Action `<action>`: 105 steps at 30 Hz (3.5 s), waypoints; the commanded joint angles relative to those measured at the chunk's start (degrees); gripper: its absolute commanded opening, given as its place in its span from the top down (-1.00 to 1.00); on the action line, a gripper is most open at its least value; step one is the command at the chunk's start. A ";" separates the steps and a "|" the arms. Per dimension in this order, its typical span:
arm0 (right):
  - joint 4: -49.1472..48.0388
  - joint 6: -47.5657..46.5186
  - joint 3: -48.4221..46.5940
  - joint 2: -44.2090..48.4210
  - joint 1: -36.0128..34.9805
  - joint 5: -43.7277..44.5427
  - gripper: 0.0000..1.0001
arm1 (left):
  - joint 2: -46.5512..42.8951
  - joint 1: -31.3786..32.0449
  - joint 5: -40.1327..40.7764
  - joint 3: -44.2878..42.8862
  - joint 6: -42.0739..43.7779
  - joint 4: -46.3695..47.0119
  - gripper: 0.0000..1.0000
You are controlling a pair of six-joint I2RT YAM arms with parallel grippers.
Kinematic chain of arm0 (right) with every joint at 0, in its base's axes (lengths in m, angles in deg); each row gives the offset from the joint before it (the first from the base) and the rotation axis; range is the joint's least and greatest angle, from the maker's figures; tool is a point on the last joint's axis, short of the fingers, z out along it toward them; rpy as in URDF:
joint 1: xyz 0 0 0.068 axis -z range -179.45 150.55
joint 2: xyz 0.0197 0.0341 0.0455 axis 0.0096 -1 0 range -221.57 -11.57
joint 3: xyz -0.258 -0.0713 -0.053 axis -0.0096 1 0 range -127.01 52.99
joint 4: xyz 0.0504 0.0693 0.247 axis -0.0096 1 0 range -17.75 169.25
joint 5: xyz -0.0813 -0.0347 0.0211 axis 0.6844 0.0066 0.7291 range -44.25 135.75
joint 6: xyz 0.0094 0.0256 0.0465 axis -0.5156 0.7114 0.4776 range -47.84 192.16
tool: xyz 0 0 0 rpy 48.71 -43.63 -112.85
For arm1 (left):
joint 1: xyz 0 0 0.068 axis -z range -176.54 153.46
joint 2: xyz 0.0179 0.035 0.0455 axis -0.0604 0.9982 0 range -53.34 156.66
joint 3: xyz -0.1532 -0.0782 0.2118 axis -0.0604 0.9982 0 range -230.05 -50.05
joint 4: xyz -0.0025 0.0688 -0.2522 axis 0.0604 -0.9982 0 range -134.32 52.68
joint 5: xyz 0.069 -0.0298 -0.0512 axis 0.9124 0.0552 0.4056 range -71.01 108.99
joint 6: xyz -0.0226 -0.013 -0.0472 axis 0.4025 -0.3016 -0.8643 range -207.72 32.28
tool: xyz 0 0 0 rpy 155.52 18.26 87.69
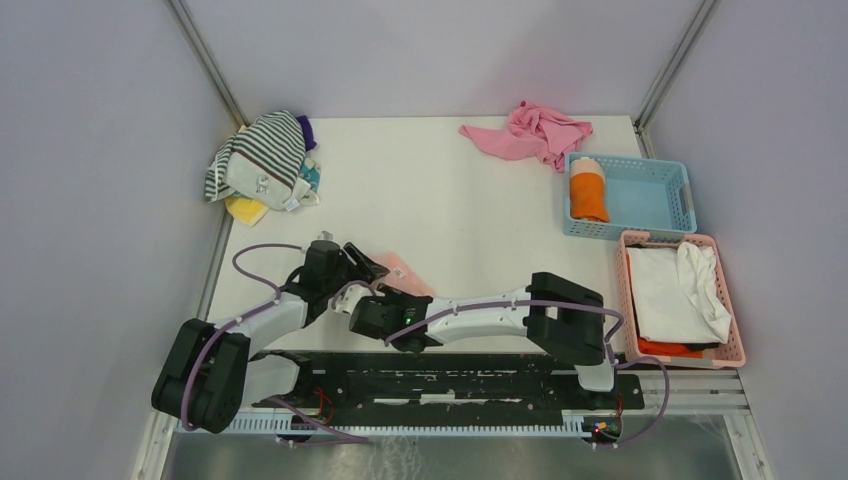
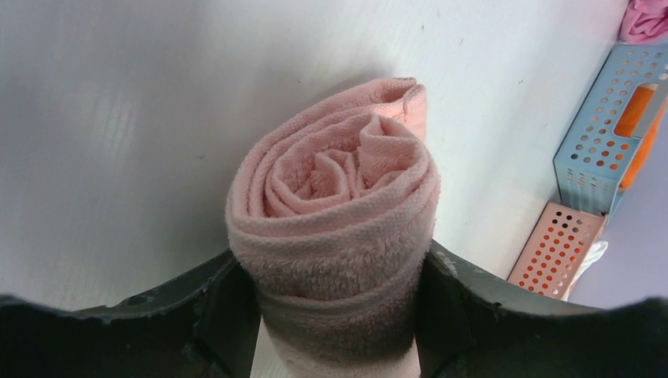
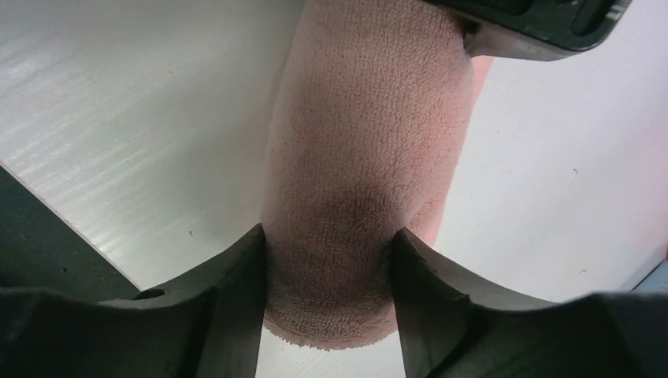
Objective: Roll the towels
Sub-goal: Roll the towel at the center of the board, then pick up the towel at the center of the board.
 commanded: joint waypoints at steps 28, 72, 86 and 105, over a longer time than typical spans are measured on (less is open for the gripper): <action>-25.32 25.52 24.08 2.60 29.92 -69.90 0.43 | -1.08 -0.09 0.77 1.78 1.84 -2.87 -0.53; -2.09 6.14 -2.01 0.61 10.86 -18.35 -0.72 | 8.71 5.70 3.53 -0.94 2.31 -1.72 -0.19; -3.21 9.93 2.24 -5.00 13.27 -21.47 -0.26 | 15.12 7.39 -0.75 0.39 -1.64 7.21 -0.28; 5.39 7.97 7.00 12.44 18.52 -14.42 0.99 | 22.09 -4.01 -9.44 -25.53 2.59 -4.13 -0.60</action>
